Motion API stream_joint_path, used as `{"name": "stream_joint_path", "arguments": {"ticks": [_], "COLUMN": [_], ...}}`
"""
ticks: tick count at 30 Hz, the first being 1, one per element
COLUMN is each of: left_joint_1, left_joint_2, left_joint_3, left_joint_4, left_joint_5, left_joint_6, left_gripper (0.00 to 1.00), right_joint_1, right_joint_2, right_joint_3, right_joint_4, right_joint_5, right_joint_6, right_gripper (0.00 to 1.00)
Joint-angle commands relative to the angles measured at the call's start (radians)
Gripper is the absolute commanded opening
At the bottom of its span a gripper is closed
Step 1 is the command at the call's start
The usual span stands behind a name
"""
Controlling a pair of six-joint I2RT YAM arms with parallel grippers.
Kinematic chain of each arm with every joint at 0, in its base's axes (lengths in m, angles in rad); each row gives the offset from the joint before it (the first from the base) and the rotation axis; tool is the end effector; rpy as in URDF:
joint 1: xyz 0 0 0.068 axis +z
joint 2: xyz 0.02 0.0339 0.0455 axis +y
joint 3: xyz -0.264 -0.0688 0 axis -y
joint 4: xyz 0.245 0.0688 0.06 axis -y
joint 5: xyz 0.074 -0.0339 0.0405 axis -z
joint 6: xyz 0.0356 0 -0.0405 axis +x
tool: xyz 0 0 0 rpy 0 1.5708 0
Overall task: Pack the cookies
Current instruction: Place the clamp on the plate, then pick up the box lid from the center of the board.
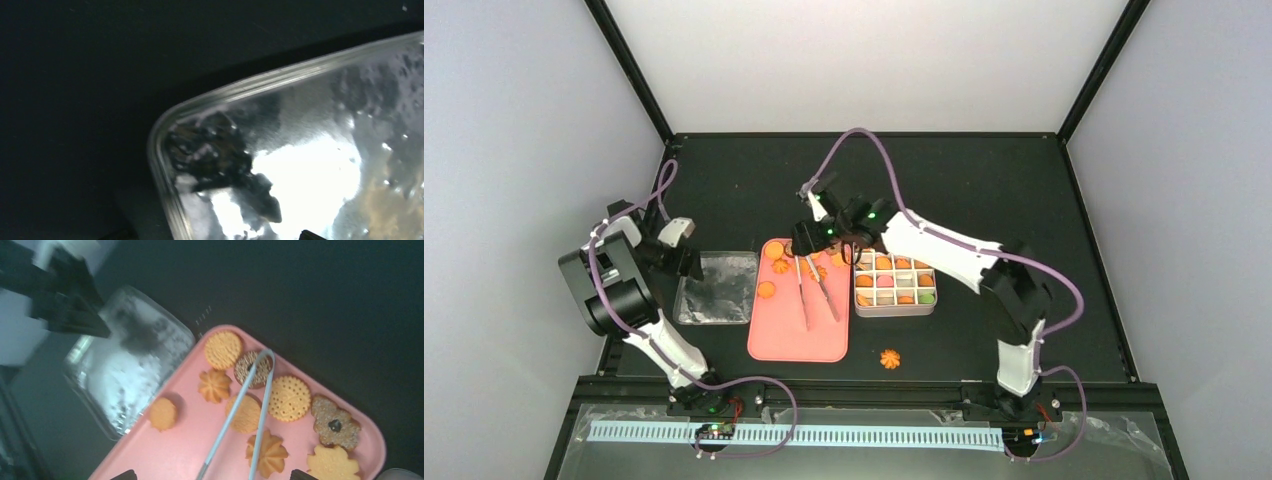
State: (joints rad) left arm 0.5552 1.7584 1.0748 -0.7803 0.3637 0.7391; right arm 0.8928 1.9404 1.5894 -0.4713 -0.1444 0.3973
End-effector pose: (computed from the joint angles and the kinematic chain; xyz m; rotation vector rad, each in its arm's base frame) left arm 0.2689 0.1519 0.1580 0.2866 2.8058 -0.3228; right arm 0.2722 0.3462 0.2517 -0.6891 2.4316 0.7426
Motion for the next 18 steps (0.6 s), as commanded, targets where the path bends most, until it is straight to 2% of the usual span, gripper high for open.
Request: {"name": "stream_joint_path", "arguments": {"ticks": [1,7,18], "left_joint_1": [0.005,0.003,0.005], "left_joint_2": [0.064,0.09,0.174], "left_joint_3": [0.043,0.051,0.074], "left_joint_4": [0.062,0.103,0.086], "left_joint_5": [-0.078,-0.112,-0.118], "left_joint_6": [-0.039,-0.055,-0.038], "left_gripper": [0.89,0.9,0.9], "right_joint_1": [0.004,0.006,0.007], "right_joint_2": [-0.154,-0.249,-0.345], "right_joint_3": [-0.057,-0.145,-0.223], "right_joint_4": [0.106,0.117,0.139], "right_joint_5": [0.066,0.117,0.148], "right_joint_6": [-0.04,-0.071,-0.073], "right_gripper": [0.83,0.95,1.0]}}
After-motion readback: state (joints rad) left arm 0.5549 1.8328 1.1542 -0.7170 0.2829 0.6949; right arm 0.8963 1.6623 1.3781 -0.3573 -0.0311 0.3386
